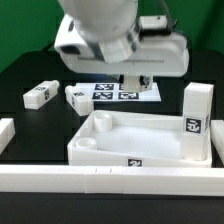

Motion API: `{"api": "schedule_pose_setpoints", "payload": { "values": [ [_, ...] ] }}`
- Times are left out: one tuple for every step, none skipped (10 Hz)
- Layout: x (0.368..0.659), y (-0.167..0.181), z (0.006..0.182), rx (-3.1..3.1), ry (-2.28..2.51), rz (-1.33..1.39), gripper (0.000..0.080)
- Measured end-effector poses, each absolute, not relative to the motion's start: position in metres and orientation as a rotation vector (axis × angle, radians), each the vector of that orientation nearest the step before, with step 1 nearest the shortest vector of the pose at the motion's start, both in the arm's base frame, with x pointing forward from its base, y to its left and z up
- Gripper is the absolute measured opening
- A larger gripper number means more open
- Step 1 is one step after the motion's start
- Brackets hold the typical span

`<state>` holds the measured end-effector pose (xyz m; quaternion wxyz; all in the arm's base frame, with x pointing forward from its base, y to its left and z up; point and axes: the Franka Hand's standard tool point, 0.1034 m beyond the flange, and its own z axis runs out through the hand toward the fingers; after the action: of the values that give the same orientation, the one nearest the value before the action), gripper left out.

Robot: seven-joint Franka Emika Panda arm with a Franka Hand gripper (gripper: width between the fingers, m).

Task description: Assemble desk

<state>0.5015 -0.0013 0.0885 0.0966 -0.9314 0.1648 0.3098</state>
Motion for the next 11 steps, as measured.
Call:
{"api": "schedule_pose_setpoints", "payload": {
  "values": [
    [0.508,-0.003,0.099,-2.766,0.488,0.881,0.0291],
    [0.519,-0.004,0.111,-2.781,0.489,0.823,0.0291],
    [0.533,-0.005,0.124,-2.803,0.488,0.739,0.0291],
    [0.541,-0.004,0.128,-2.835,0.492,0.63,0.0291],
    [0.541,-0.003,0.124,-2.87,0.503,0.509,0.0291],
    [0.541,-0.002,0.123,-2.893,0.509,0.416,0.0291],
    [0.543,-0.002,0.123,-2.91,0.512,0.341,0.0291],
    [0.549,-0.003,0.125,-2.939,0.502,0.225,0.0291],
    [0.557,-0.006,0.135,-2.968,0.463,0.139,0.0291],
    [0.563,-0.009,0.148,-2.968,0.453,0.089,0.0291],
    [0.574,-0.013,0.158,-2.972,0.452,-0.001,0.0291]
  ]
}}
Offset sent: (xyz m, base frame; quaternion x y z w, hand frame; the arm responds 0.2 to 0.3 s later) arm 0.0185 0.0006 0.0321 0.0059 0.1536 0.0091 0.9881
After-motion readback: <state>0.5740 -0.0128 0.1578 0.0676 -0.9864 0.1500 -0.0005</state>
